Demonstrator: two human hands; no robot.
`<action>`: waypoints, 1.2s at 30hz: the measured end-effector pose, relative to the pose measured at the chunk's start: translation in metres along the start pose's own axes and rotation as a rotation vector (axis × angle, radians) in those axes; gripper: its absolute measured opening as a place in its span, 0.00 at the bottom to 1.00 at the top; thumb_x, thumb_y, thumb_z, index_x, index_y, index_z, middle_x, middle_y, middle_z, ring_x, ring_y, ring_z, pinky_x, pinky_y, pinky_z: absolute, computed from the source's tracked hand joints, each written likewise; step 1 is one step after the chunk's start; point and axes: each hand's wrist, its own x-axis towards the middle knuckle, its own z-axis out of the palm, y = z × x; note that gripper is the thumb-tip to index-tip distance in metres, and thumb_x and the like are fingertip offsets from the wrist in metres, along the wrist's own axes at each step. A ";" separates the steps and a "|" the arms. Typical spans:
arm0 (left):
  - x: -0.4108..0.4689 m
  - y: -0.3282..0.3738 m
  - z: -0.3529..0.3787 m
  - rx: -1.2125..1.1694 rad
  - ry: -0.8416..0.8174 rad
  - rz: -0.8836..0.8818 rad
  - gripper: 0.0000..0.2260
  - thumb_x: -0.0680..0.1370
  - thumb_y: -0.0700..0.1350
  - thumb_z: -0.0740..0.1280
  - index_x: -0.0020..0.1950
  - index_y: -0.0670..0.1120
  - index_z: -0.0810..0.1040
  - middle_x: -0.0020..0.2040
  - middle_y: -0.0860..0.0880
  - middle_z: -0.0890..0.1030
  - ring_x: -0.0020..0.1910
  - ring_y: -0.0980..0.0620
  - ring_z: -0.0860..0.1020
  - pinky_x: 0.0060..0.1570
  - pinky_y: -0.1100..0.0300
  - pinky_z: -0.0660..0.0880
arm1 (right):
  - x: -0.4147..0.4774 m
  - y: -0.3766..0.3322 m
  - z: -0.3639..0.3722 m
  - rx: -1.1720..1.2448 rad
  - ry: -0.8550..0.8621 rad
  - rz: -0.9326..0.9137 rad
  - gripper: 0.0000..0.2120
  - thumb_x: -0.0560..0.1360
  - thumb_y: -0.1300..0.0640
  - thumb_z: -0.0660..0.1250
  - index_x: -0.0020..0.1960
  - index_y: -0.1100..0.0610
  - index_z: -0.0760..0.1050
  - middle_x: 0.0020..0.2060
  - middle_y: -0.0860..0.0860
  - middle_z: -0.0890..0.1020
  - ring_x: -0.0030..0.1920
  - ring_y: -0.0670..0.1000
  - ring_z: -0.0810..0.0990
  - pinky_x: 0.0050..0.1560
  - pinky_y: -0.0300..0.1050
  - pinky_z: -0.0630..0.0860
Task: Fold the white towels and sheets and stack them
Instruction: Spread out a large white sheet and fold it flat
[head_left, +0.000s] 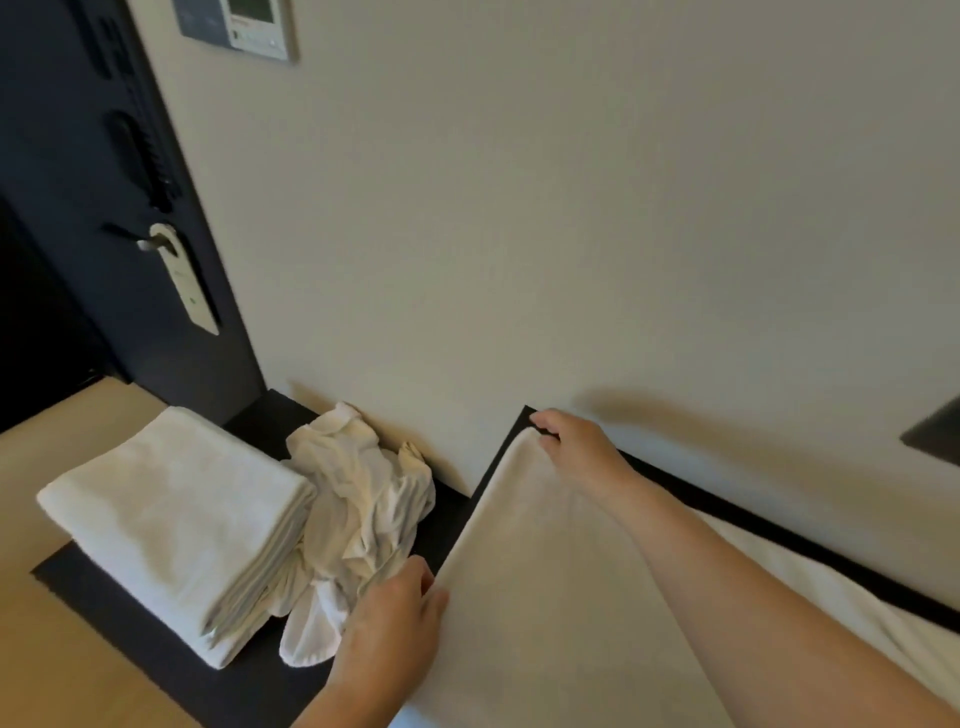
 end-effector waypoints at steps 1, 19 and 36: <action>0.001 -0.002 0.000 -0.029 -0.009 -0.010 0.09 0.80 0.54 0.62 0.41 0.54 0.70 0.39 0.52 0.77 0.40 0.59 0.74 0.39 0.63 0.71 | 0.018 0.000 0.001 -0.030 -0.036 0.013 0.18 0.82 0.61 0.60 0.72 0.59 0.70 0.68 0.56 0.75 0.69 0.55 0.73 0.67 0.44 0.68; -0.013 -0.004 -0.003 -0.105 -0.040 -0.053 0.04 0.79 0.56 0.64 0.47 0.58 0.72 0.43 0.57 0.78 0.42 0.60 0.77 0.42 0.64 0.76 | 0.076 0.031 0.001 -0.098 -0.283 -0.228 0.12 0.71 0.65 0.72 0.48 0.50 0.78 0.48 0.48 0.75 0.48 0.47 0.75 0.49 0.38 0.72; -0.045 -0.044 -0.015 0.039 -0.066 -0.165 0.11 0.76 0.64 0.65 0.40 0.59 0.74 0.44 0.56 0.74 0.42 0.59 0.74 0.36 0.67 0.66 | 0.080 0.032 0.017 0.283 -0.098 0.236 0.05 0.74 0.70 0.70 0.49 0.67 0.76 0.31 0.58 0.78 0.29 0.54 0.76 0.35 0.46 0.80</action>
